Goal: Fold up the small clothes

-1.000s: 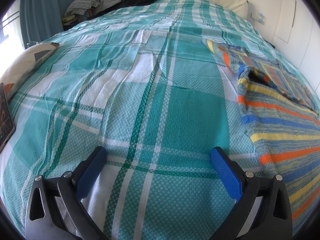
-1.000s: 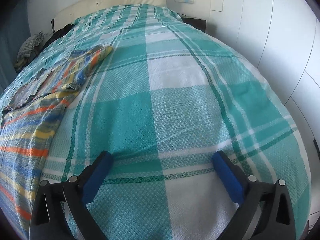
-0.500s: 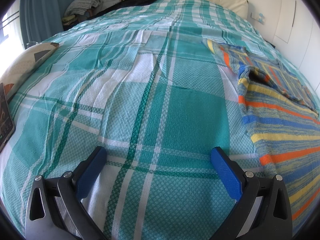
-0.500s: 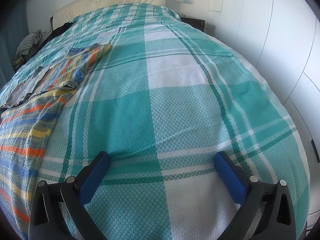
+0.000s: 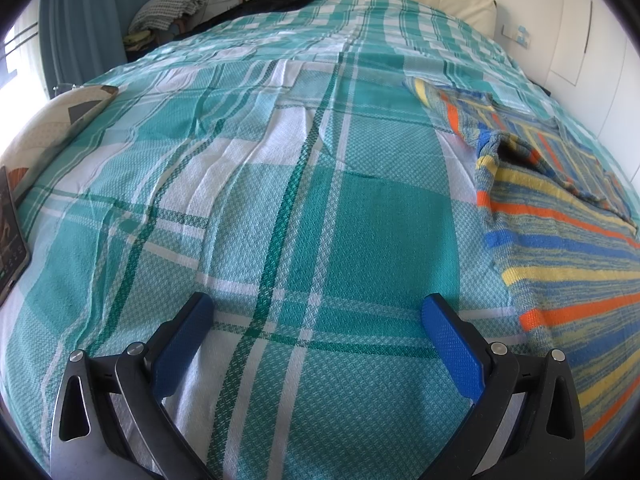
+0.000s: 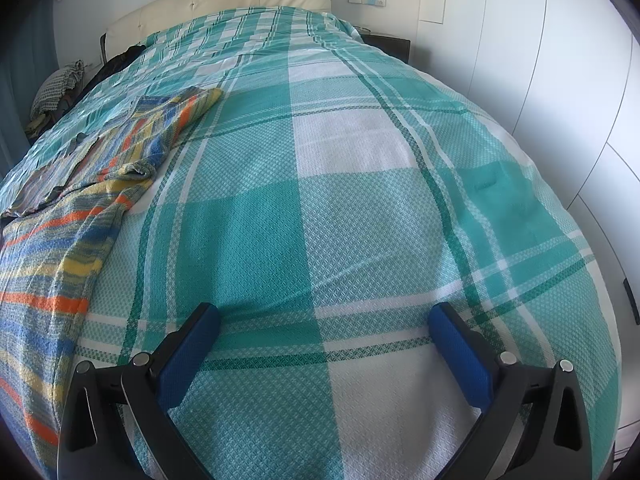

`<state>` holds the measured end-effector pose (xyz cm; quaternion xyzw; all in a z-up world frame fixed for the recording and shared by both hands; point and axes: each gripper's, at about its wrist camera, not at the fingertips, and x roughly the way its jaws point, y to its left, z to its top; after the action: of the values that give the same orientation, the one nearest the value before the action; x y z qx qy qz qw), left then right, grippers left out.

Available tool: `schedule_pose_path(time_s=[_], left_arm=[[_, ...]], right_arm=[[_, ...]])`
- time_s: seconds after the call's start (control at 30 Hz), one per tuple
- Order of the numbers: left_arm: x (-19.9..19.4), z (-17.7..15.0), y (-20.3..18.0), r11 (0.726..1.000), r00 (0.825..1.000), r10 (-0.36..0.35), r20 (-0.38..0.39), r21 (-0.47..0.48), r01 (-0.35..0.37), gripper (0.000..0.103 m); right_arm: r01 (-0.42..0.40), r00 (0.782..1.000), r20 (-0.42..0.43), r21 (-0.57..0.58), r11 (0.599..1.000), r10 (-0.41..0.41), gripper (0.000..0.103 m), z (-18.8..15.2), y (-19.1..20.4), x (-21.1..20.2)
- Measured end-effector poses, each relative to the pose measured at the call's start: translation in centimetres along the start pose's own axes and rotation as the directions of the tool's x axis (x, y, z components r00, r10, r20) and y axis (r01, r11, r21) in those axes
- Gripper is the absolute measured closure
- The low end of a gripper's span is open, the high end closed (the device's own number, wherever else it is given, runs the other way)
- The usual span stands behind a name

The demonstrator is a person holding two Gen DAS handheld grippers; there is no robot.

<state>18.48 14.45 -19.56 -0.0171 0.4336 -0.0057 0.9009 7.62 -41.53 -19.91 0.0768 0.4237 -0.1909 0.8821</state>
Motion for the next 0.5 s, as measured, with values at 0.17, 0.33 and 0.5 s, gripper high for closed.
schedule_pose_path(time_s=[0.17,0.33,0.5], left_arm=[[0.0,-0.01,0.0,1.0,1.0,0.0,0.0,0.0,0.0,0.0],[0.03,-0.03,0.05,1.0,1.0,-0.007,0.001,-0.005,0.007,0.0],[0.03,0.13,0.4,0.999,0.999,-0.031,-0.01,-0.018,0.031,0.0]], right_arm=[[0.0,1.0,0.0,0.0,1.0,0.0,0.0,0.0,-0.01,0.01],[-0.007,1.0,0.002,0.005,1.0,0.007,0.0,-0.05,-0.09,0.11],[0.007,1.0,-0.008,-0.003,1.0,-0.007,0.0,0.01,0.17,0.34]])
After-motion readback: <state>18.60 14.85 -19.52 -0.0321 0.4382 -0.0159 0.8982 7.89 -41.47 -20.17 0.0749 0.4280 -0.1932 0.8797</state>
